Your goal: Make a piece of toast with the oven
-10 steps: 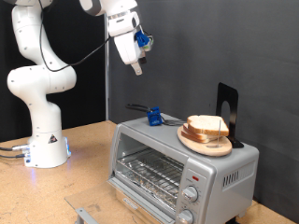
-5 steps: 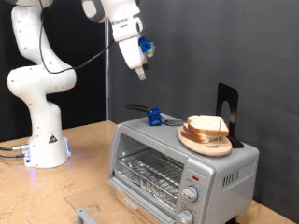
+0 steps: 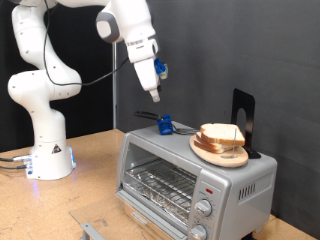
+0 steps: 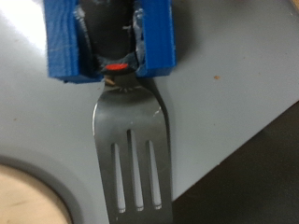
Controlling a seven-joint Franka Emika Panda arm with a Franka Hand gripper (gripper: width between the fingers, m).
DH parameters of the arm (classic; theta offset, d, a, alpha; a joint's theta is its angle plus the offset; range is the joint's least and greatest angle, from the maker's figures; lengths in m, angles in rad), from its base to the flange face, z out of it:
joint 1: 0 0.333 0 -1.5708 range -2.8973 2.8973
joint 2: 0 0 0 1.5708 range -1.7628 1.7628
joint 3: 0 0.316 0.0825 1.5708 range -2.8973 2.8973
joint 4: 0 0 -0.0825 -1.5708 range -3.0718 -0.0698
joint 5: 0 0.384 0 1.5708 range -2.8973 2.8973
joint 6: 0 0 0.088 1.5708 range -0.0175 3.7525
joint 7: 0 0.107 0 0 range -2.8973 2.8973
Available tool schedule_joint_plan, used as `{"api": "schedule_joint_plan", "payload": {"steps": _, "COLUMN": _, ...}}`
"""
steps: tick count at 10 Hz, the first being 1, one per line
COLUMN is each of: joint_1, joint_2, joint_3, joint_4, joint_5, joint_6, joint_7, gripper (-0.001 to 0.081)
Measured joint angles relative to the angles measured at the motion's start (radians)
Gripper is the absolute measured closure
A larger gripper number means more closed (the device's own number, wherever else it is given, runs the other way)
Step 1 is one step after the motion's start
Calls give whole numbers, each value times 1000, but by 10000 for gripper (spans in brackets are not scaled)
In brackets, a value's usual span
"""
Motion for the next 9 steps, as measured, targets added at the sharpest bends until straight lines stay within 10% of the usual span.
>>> {"api": "schedule_joint_plan", "payload": {"steps": 9, "joint_1": 3, "joint_2": 142, "joint_3": 23, "joint_4": -53, "joint_5": 38, "joint_6": 192, "joint_7": -25, "gripper": -3}}
